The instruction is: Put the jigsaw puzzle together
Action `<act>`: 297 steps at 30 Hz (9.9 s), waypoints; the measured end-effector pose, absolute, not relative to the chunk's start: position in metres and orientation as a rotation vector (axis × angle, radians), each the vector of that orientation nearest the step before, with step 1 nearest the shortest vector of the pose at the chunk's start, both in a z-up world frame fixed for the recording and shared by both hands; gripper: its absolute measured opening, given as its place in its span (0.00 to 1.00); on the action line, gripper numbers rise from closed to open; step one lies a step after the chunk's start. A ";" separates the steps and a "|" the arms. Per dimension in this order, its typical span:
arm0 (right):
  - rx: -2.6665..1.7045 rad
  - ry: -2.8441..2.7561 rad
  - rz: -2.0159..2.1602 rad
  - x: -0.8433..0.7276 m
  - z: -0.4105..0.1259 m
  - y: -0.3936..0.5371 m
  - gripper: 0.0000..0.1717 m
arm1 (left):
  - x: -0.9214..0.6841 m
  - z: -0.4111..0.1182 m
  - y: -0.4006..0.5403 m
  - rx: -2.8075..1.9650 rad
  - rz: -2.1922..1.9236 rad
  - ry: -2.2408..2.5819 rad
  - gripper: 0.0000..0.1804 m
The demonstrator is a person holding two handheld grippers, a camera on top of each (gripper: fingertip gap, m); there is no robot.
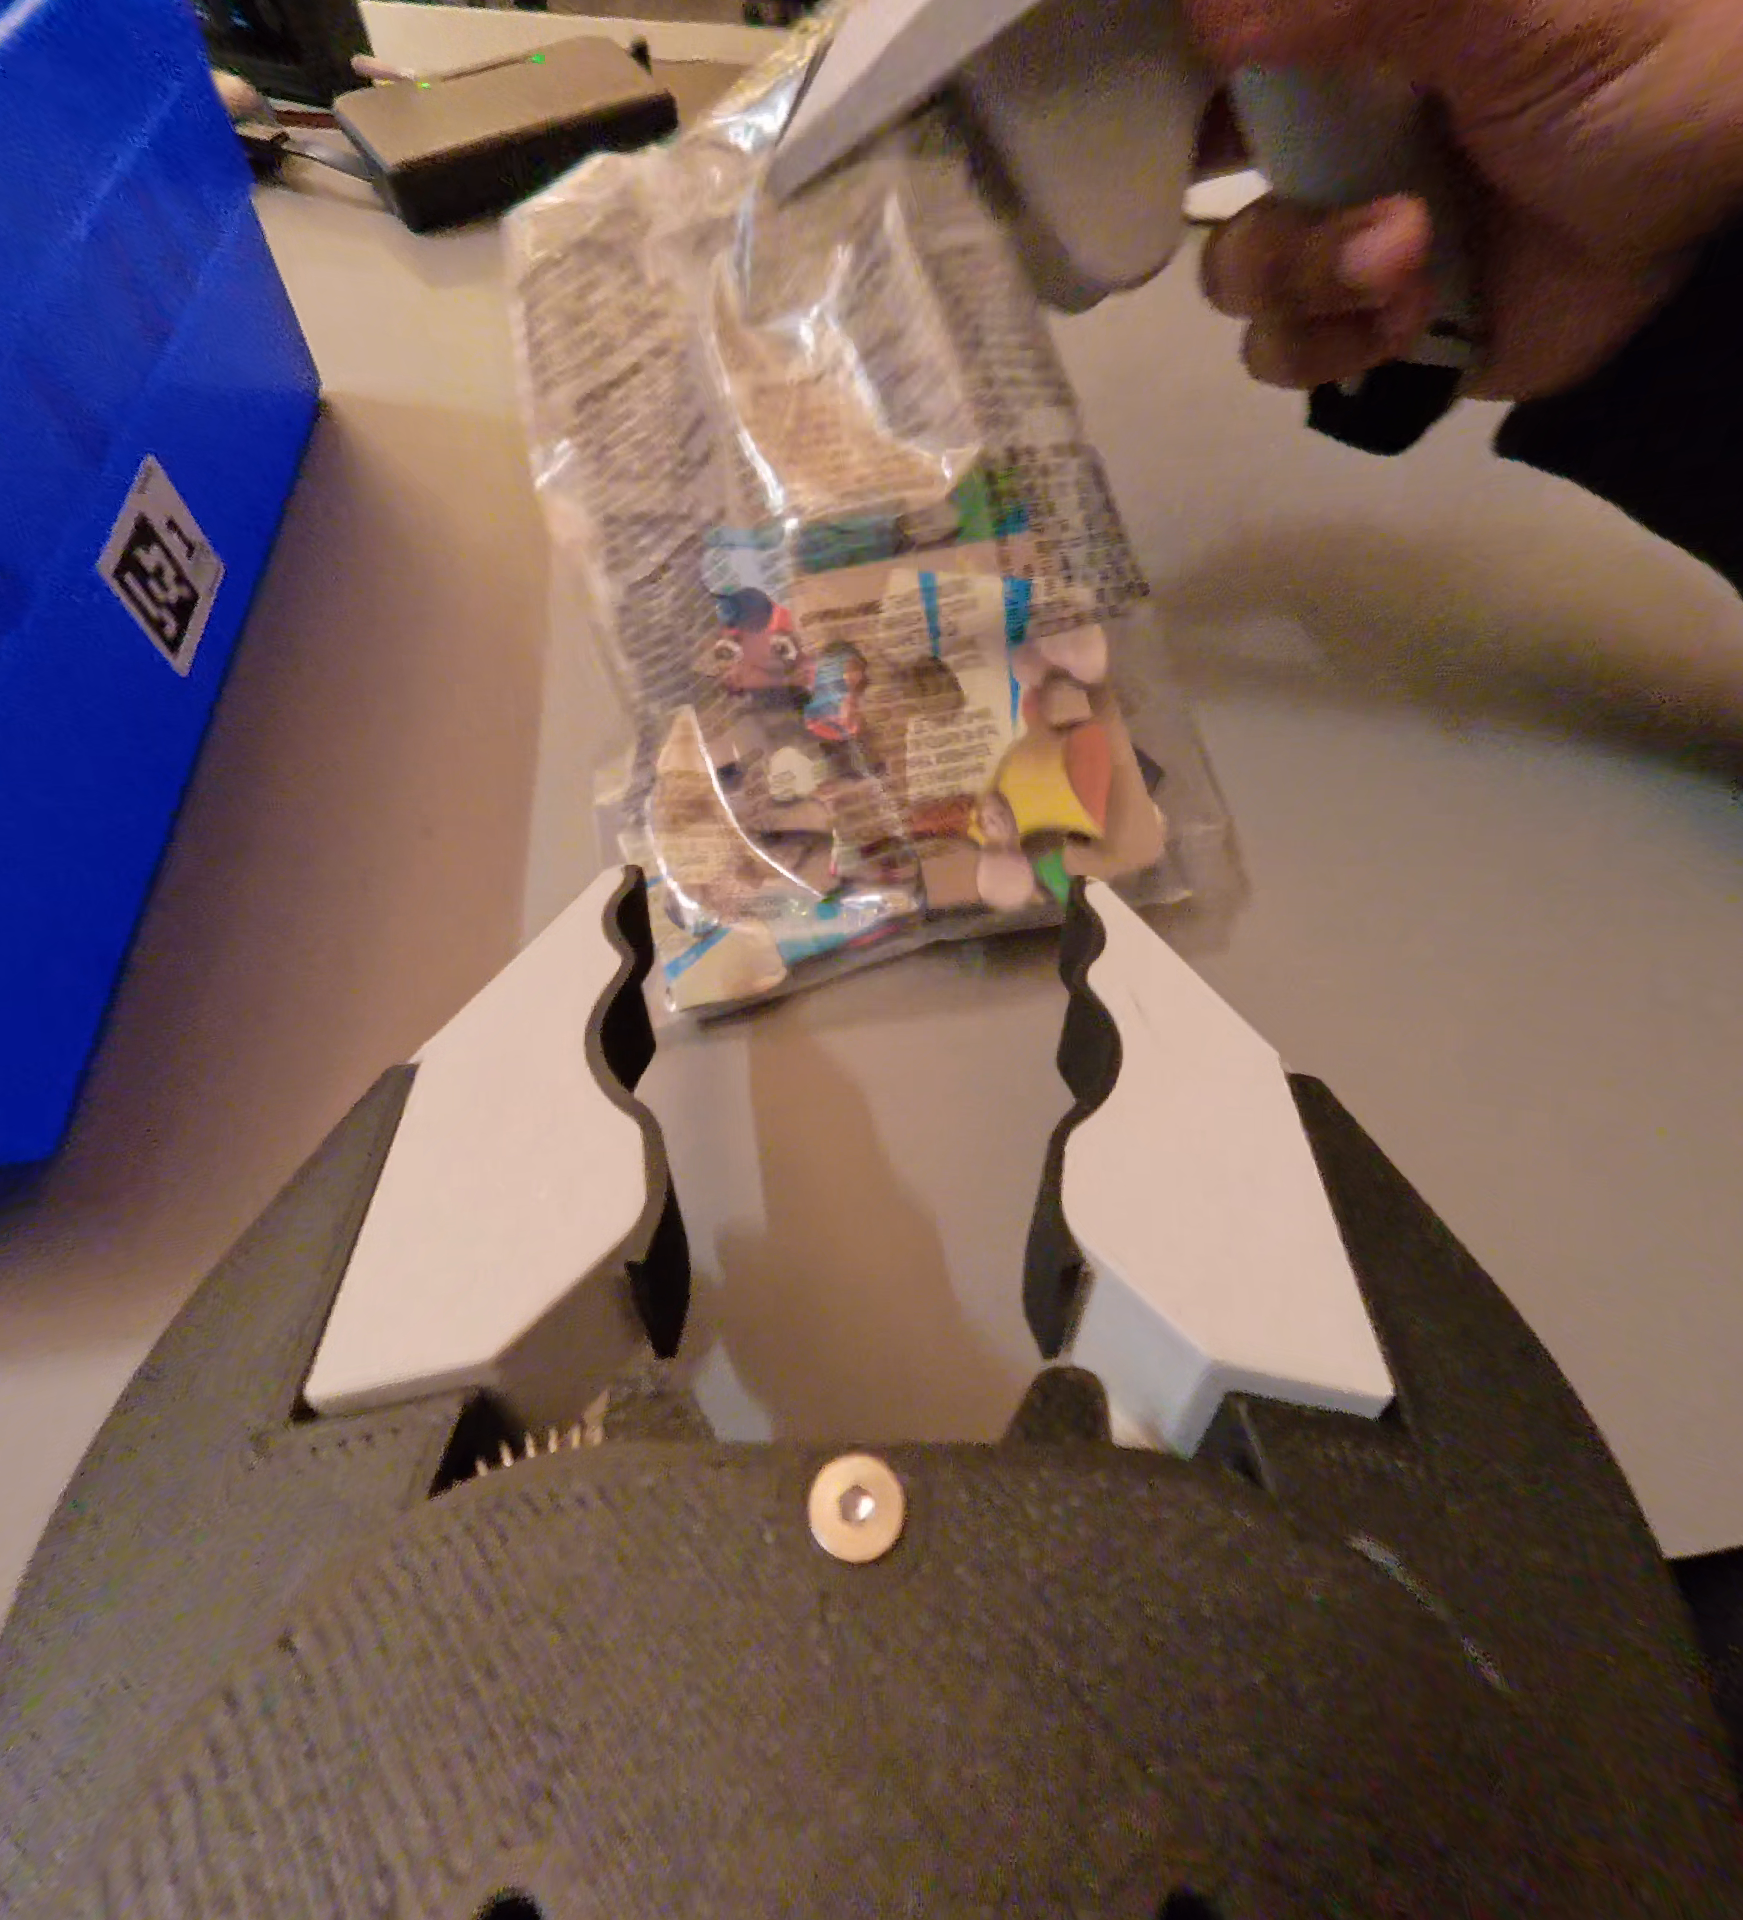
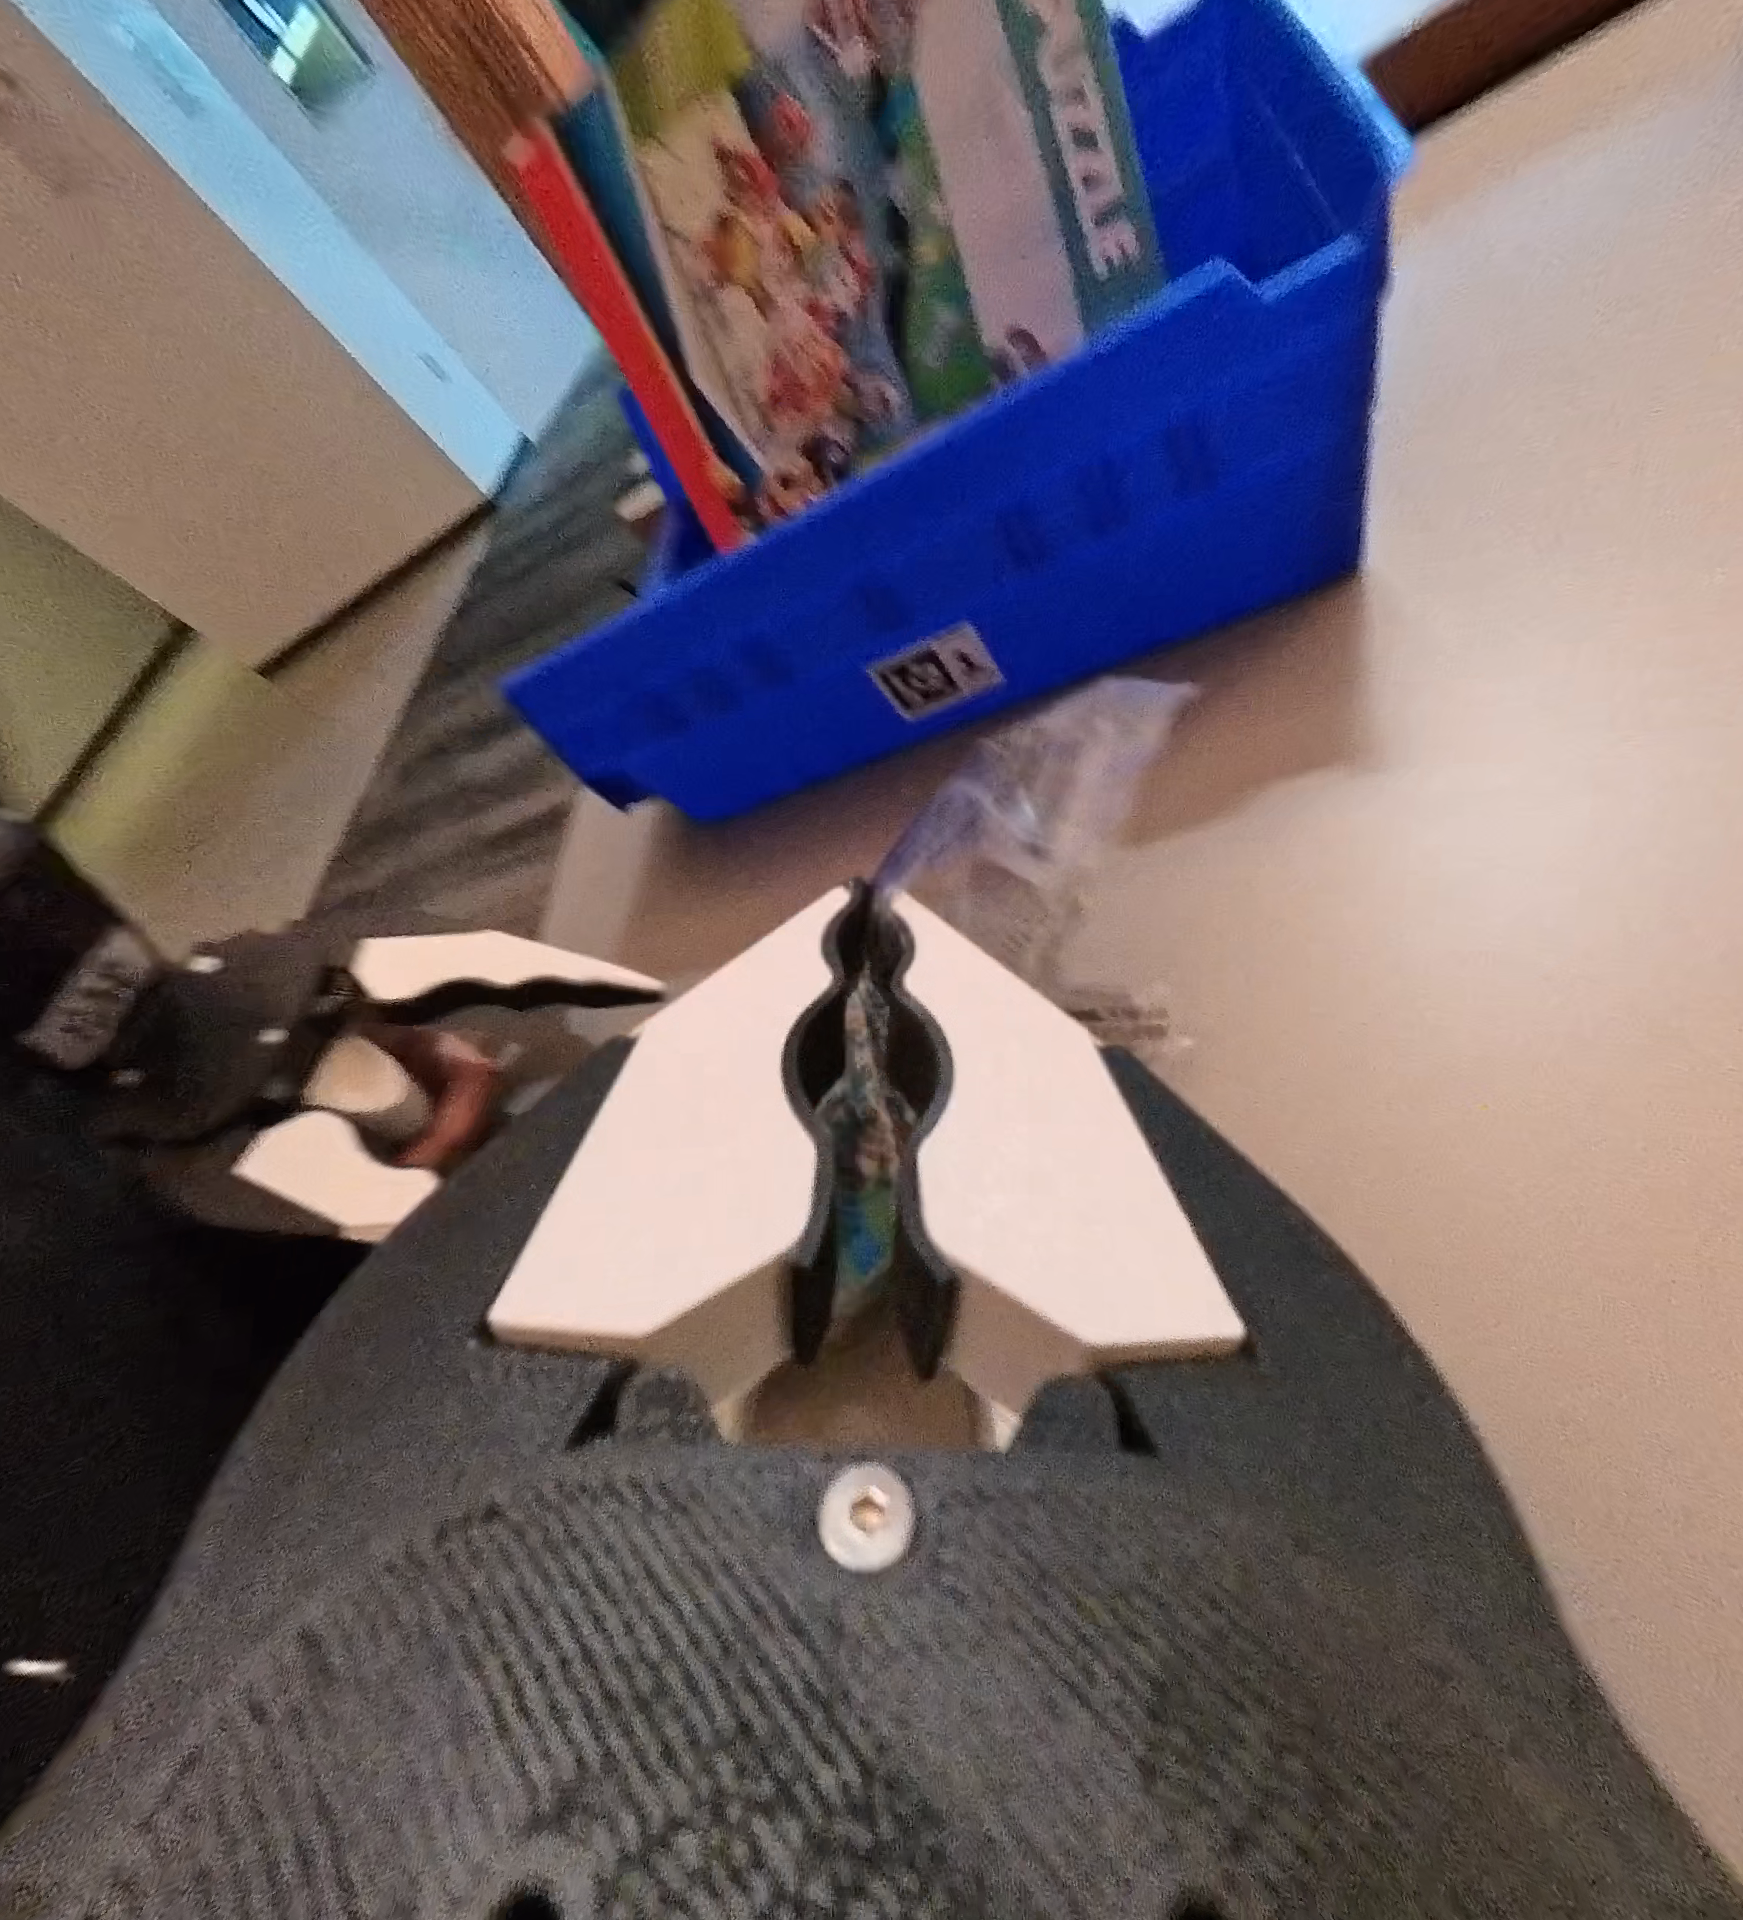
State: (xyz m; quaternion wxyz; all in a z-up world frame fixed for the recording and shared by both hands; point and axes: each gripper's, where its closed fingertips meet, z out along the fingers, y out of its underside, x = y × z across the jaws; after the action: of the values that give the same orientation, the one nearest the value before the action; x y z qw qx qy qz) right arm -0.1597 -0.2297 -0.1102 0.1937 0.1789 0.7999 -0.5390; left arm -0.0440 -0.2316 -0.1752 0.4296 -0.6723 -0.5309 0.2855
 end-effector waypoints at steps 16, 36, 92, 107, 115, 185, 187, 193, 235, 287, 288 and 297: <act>0.157 2.497 -1.863 -0.065 0.036 -0.219 0.00 | -0.046 -0.090 -0.188 -0.798 -0.241 -1.036 0.46; 0.931 2.186 -1.773 -0.085 -0.101 -0.074 0.00 | -0.049 -0.102 -0.171 -0.945 -0.193 -1.094 0.13; 0.779 2.245 -2.161 -0.101 -0.058 -0.032 0.54 | -0.102 -0.020 -0.012 -1.754 0.068 -0.757 0.00; 0.855 2.193 -2.156 -0.119 -0.037 -0.006 0.00 | -0.104 -0.034 -0.032 -1.487 -0.058 -0.815 0.35; 0.966 2.473 -2.166 -0.133 -0.014 0.007 0.00 | -0.101 -0.075 -0.047 -1.514 -0.032 -0.875 0.40; 1.043 2.623 -2.021 -0.102 -0.020 0.006 0.02 | -0.093 -0.047 -0.022 -1.600 0.023 -0.654 0.00; 1.025 2.588 -2.056 -0.100 -0.013 0.005 0.05 | -0.083 -0.038 -0.019 -1.537 -0.061 -0.637 0.00; 1.025 2.594 -2.077 -0.098 -0.014 0.006 0.03 | -0.089 -0.051 -0.024 -1.572 0.021 -0.671 0.00; 0.971 2.762 -2.075 -0.106 0.012 0.009 0.00 | -0.114 -0.068 -0.034 -1.517 0.239 -0.779 0.00; 0.994 2.804 -2.128 -0.095 0.039 0.009 0.00 | -0.089 -0.142 -0.043 -1.552 0.004 -0.934 0.40; 0.975 2.808 -2.118 -0.095 0.039 0.006 0.00 | -0.089 -0.138 -0.040 -1.516 -0.065 -0.926 0.40; 0.951 2.545 -2.189 -0.088 0.063 0.013 0.00 | -0.074 -0.087 -0.034 -1.227 -0.505 -0.681 0.13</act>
State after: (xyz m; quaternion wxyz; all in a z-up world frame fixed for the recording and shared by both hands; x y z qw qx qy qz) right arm -0.0883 0.0127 0.0634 -0.1729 0.2684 0.7185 -0.6179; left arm -0.0740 -0.0339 -0.0874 0.7347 -0.5581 -0.3098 -0.2296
